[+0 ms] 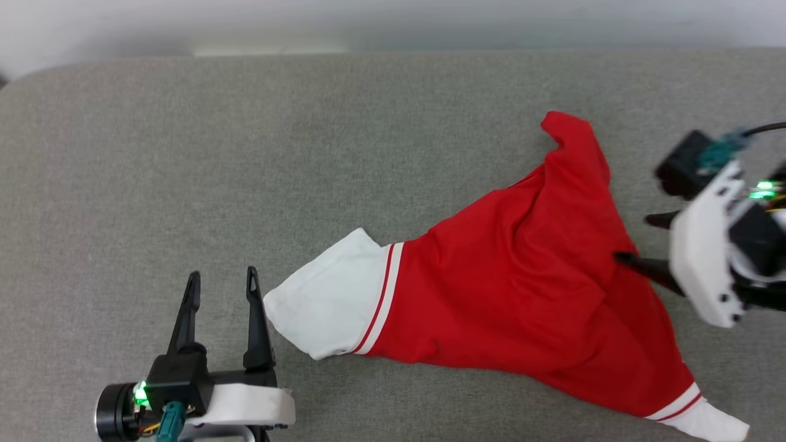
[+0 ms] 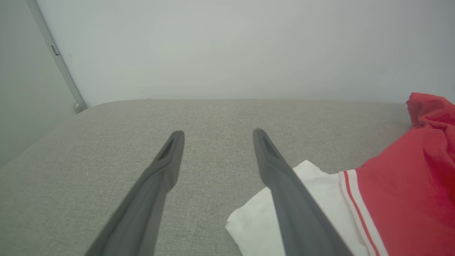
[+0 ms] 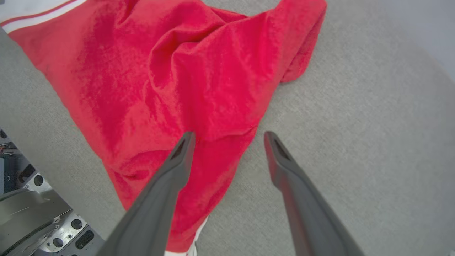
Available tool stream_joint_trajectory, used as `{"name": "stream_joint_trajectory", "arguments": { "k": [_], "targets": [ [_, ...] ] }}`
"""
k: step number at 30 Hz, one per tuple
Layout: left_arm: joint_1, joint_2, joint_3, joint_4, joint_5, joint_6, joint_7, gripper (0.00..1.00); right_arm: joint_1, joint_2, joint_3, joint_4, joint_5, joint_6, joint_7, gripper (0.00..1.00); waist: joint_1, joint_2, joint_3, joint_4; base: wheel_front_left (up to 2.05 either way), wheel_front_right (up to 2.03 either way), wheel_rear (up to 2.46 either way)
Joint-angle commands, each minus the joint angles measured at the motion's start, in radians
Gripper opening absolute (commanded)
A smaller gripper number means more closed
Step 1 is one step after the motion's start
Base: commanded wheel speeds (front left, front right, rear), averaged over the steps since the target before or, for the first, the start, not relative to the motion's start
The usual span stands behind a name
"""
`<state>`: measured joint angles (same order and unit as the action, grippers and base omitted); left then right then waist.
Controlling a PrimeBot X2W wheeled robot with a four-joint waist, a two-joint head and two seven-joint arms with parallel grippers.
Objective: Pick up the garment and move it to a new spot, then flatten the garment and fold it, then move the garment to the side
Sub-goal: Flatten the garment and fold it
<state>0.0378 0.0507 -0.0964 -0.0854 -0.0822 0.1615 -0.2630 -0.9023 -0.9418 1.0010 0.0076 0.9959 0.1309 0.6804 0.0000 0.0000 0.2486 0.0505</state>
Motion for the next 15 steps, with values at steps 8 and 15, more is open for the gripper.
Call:
{"name": "stream_joint_trajectory", "arguments": {
  "k": [8,15],
  "targets": [
    [-0.068,-0.001,-0.024,0.005,-0.005,0.003,-0.003,1.00,-0.043,0.199,0.127,0.202,-0.045,0.000,0.037,1.00,0.0000,0.0000,0.097,0.045,0.00,0.00,0.00],
    [-0.089,-0.001,-0.034,0.017,-0.010,0.008,-0.003,1.00,0.002,0.257,0.265,0.287,-0.059,0.000,-0.005,0.18,0.0000,0.0000,0.112,0.054,0.00,0.00,0.00]
  ]
}}
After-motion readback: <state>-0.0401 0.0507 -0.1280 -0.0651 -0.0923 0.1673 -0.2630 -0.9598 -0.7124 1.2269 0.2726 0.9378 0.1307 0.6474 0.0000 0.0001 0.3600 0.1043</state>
